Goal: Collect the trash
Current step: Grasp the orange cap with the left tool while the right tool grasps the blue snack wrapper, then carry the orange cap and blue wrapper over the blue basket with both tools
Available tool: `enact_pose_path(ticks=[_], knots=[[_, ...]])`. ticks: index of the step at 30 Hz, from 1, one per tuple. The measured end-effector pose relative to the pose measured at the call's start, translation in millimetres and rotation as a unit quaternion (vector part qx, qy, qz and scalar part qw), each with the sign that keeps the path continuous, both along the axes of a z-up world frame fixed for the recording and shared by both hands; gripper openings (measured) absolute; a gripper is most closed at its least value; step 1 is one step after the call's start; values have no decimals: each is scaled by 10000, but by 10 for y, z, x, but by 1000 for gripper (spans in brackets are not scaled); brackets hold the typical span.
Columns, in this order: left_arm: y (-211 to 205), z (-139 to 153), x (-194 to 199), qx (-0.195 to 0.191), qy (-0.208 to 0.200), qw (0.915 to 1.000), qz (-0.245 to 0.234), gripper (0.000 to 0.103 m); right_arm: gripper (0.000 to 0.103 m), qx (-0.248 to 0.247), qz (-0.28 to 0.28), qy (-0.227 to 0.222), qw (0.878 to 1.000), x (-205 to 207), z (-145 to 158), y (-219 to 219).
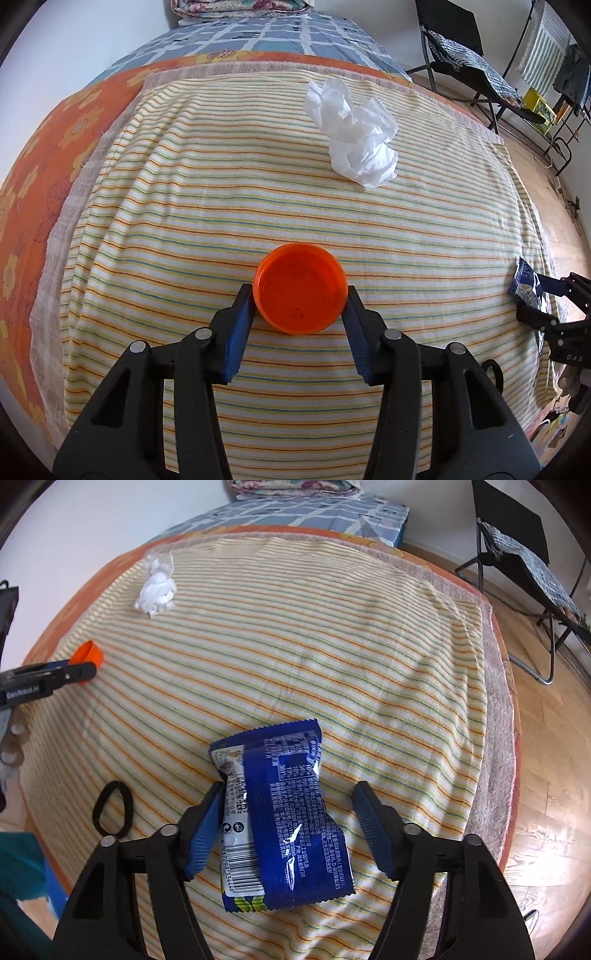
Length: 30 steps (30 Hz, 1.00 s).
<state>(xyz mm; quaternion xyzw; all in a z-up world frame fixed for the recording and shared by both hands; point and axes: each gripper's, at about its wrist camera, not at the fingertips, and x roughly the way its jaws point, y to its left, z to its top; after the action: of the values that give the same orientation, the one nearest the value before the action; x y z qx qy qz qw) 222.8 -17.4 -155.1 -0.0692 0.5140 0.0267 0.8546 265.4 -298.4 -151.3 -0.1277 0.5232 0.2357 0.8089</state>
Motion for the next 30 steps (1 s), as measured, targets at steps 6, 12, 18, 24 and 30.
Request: enact_pose_path(ticks=[6,12,18,24,30], knots=[[47,71,-72,26,-97,9999,15,48,52,52,31,-17,10000,-43,50,31],[17,196,-190,26,-229,9997,-121,48,52,141,-29,-194,9997,-158,181,26],[-79,341,-352,50,-369,9987,-357,48,52,404,-272,-356,9982,-271,404,-30],[-138,551,-582,-36,-556,9972,-509,48,52,763,-422,-434,9952,-431,623,-28],[-255,788,-825,4,-812,9943,-697,48,52,974,-514,-575,9922,-666,830,43]])
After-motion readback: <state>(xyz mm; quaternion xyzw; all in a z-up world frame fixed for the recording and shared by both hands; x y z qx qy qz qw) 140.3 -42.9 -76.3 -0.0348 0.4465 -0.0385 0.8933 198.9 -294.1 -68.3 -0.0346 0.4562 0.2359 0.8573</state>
